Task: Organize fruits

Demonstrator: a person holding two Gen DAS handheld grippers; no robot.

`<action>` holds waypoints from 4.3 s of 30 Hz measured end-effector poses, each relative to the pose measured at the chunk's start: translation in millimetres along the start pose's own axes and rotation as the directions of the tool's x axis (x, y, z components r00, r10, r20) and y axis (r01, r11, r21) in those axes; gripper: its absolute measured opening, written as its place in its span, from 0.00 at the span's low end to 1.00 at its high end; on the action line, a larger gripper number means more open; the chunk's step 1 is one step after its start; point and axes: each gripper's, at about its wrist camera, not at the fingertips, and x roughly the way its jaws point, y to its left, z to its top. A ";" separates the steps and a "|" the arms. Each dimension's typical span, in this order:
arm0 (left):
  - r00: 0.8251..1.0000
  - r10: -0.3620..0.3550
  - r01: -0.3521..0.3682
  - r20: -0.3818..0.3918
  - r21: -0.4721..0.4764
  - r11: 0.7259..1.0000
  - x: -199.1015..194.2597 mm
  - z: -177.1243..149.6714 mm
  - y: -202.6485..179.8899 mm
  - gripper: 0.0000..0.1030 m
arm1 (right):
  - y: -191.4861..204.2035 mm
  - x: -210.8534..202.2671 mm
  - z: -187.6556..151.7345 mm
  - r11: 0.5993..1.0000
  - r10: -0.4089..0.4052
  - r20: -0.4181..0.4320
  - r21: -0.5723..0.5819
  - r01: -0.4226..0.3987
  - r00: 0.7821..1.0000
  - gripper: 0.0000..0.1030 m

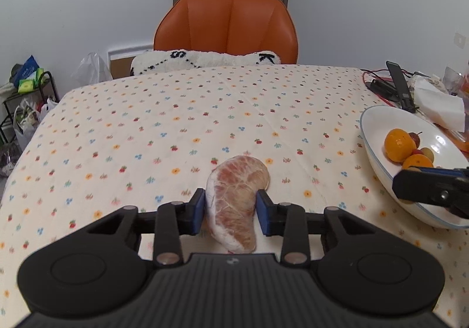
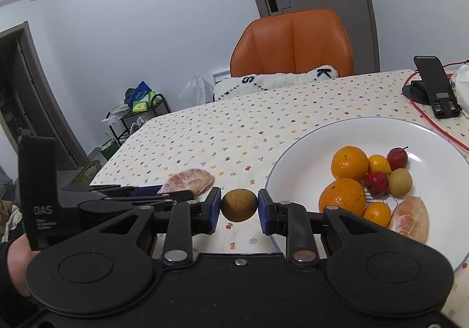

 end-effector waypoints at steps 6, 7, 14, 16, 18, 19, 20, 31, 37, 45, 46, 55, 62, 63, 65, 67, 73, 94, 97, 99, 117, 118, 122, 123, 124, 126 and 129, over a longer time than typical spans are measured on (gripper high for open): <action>1.000 -0.004 0.004 0.013 -0.013 1.000 -13.9 -3.6 1.1 0.34 | -1.7 -5.3 -0.1 1.000 -0.004 0.012 0.008 0.004 1.000 0.25; 1.000 -0.006 0.006 0.017 -0.016 1.000 -16.5 -3.1 1.0 0.34 | -2.4 -6.9 0.1 1.000 -0.005 0.015 0.009 0.005 1.000 0.25; 0.998 -0.032 0.033 0.059 -0.013 0.999 -35.0 5.4 -10.8 0.34 | -12.0 -22.1 0.1 0.999 -0.022 0.042 0.028 0.020 0.999 0.25; 0.996 -0.042 0.042 0.073 -0.008 0.999 -39.8 8.2 -16.9 0.34 | -15.8 -26.3 -0.4 0.999 -0.028 0.047 0.034 0.026 0.999 0.25; 0.995 -0.054 0.055 0.082 -0.007 0.998 -43.1 10.6 -23.0 0.34 | -19.8 -30.7 -1.3 0.999 -0.034 0.051 0.041 0.032 0.998 0.25; 0.995 -0.061 0.062 0.085 -0.005 0.998 -44.2 11.7 -26.2 0.34 | -22.6 -32.6 -1.4 0.998 -0.037 0.054 0.044 0.035 0.998 0.25; 0.994 -0.067 0.068 0.088 -0.003 0.998 -45.3 12.8 -29.6 0.34 | -24.7 -35.0 -1.7 0.998 -0.040 0.057 0.048 0.037 0.998 0.25; 0.987 -0.121 0.118 0.103 0.037 0.992 -47.8 22.0 -70.1 0.33 | -54.4 -59.5 -4.6 0.993 -0.085 0.091 0.095 0.076 0.992 0.25; 0.985 -0.142 0.138 0.094 0.050 0.989 -42.1 24.5 -86.6 0.34 | -71.7 -68.3 -8.4 0.988 -0.116 0.100 0.115 0.105 0.988 0.25; 0.985 -0.153 0.147 0.082 0.069 0.987 -33.4 27.0 -104.2 0.34 | -92.6 -71.5 -12.3 0.979 -0.148 0.100 0.153 0.132 0.984 0.25; 0.985 -0.154 0.148 0.079 0.069 0.986 -31.7 27.3 -105.6 0.34 | -93.9 -71.6 -12.5 0.979 -0.150 0.100 0.154 0.134 0.984 0.25; 0.984 -0.168 0.164 0.053 0.061 0.984 -16.9 29.4 -118.2 0.34 | -102.7 -70.2 -12.6 0.975 -0.170 0.098 0.163 0.153 0.981 0.25; 0.980 -0.190 0.189 0.053 0.014 0.982 -19.3 30.2 -115.4 0.38 | -105.0 -70.2 -12.5 0.973 -0.175 0.101 0.170 0.156 0.979 0.25; 0.981 -0.187 0.186 0.055 0.013 0.982 -20.7 30.7 -114.2 0.40 | -105.4 -70.0 -12.5 0.973 -0.175 0.101 0.171 0.156 0.979 0.25; 0.984 -0.171 0.170 0.060 0.010 0.985 -23.5 31.0 -111.6 0.46 | -105.1 -69.6 -12.4 0.973 -0.175 0.101 0.171 0.157 0.979 0.25; 0.985 -0.161 0.161 0.064 0.006 0.987 -26.5 30.6 -108.8 0.51 | -104.6 -68.9 -11.3 0.974 -0.175 0.102 0.166 0.157 0.979 0.25; 0.988 -0.143 0.143 0.061 -0.006 0.990 -33.8 29.8 -100.3 0.63 | -103.2 -66.6 -5.2 0.974 -0.180 0.115 0.161 0.160 0.977 0.25; 0.992 -0.108 0.112 0.063 -0.064 0.992 -58.5 25.4 -73.4 0.86 | -83.3 -72.3 -7.3 0.982 -0.134 0.128 0.151 0.114 0.983 0.55; 0.994 -0.092 0.097 0.067 -0.081 0.992 -64.2 22.9 -66.7 0.87 | -80.3 -72.5 -6.8 0.984 -0.124 0.129 0.145 0.105 0.984 0.58; 0.994 -0.078 0.085 0.071 -0.093 0.992 -68.5 21.2 -62.4 0.88 | -77.6 -73.1 -6.5 0.985 -0.115 0.129 0.140 0.097 0.985 0.61; 0.993 -0.011 0.028 0.119 -0.144 0.989 -113.0 5.7 -40.5 1.00 | -49.8 -89.3 -8.1 0.995 -0.039 0.131 0.093 0.027 0.991 0.97; 0.993 -0.009 0.027 0.119 -0.147 0.989 -115.3 4.0 -39.0 1.00 | -48.2 -90.5 -8.9 0.996 -0.036 0.128 0.089 0.025 0.991 0.98; 0.993 0.002 0.017 0.119 -0.164 0.986 -124.9 -2.9 -35.0 1.00 | -42.4 -94.9 -11.9 0.997 -0.024 0.113 0.076 0.015 0.993 1.00; 0.992 0.004 0.017 0.123 -0.166 0.986 -127.8 -4.6 -34.6 1.00 | -40.8 -96.5 -12.5 0.997 -0.019 0.111 0.073 0.011 0.994 1.00; 0.992 0.008 0.014 0.126 -0.167 0.986 -130.8 -6.7 -34.3 1.00 | -39.4 -98.3 -13.2 0.998 -0.016 0.110 0.069 0.008 0.994 1.00; 0.991 0.019 0.004 0.130 -0.170 0.985 -136.6 -10.0 -34.0 1.00 | -37.2 -102.0 -14.8 0.998 -0.012 0.109 0.064 0.005 0.994 1.00; 0.990 0.026 -0.001 0.139 -0.182 0.983 -146.5 -16.3 -32.7 1.00 | -34.4 -108.0 -17.1 0.998 -0.008 0.105 0.059 0.002 0.994 1.00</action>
